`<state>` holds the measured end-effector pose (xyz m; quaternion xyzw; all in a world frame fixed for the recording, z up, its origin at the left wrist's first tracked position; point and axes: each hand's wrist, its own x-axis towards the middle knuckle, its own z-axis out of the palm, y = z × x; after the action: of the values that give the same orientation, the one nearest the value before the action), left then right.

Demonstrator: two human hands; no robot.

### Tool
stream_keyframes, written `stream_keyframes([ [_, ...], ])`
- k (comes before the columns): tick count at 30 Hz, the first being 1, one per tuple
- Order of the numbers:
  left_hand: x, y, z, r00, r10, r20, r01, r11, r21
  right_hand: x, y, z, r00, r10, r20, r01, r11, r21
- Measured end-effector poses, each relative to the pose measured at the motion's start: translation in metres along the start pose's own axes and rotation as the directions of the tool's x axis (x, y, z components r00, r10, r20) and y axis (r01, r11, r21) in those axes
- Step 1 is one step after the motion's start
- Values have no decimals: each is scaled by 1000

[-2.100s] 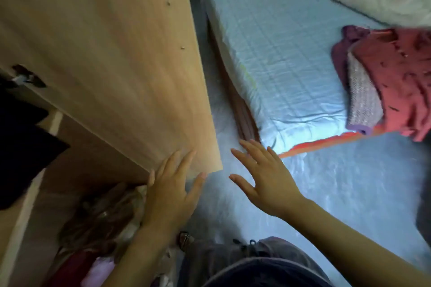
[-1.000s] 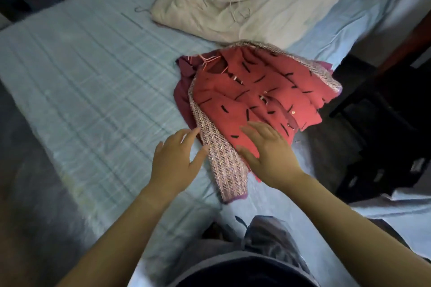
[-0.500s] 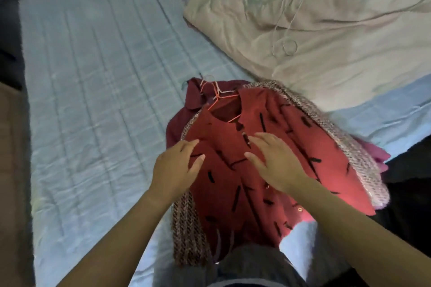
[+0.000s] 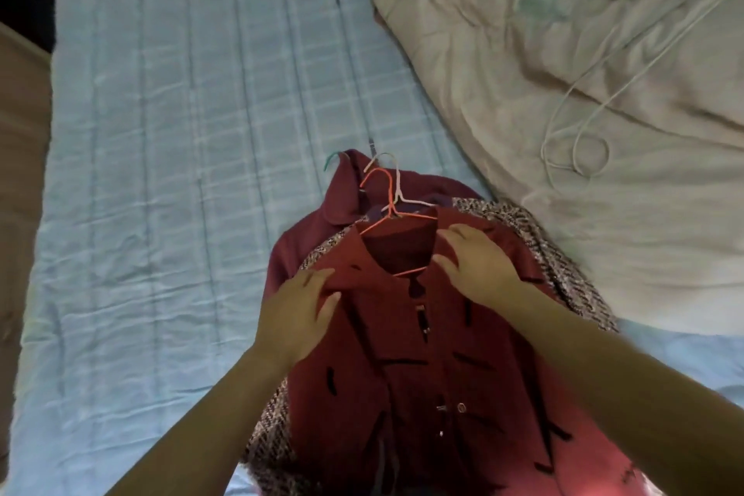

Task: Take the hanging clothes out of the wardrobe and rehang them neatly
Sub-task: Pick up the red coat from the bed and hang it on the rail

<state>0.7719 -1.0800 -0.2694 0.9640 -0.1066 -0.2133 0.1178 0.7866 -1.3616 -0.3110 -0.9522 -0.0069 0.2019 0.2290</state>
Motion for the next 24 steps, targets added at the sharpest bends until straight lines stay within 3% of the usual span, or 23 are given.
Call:
stream_keyframes([
  [6, 71, -4, 31, 992, -97, 79, 98, 995, -8, 65, 37, 17, 997, 46, 57, -42, 997, -57],
  [11, 100, -18, 60, 969, -185, 165, 202, 975, -95, 73, 54, 32, 999, 12, -29, -14, 998, -56],
  [19, 83, -18, 45, 993, -109, 43, 117, 951, -287, 46, 39, 15, 995, -38, -87, 47, 993, 107],
  [24, 29, -20, 14, 988, -65, -139, 12, 936, -351, 1, 4, -12, 960, -119, -252, 154, 980, 127],
])
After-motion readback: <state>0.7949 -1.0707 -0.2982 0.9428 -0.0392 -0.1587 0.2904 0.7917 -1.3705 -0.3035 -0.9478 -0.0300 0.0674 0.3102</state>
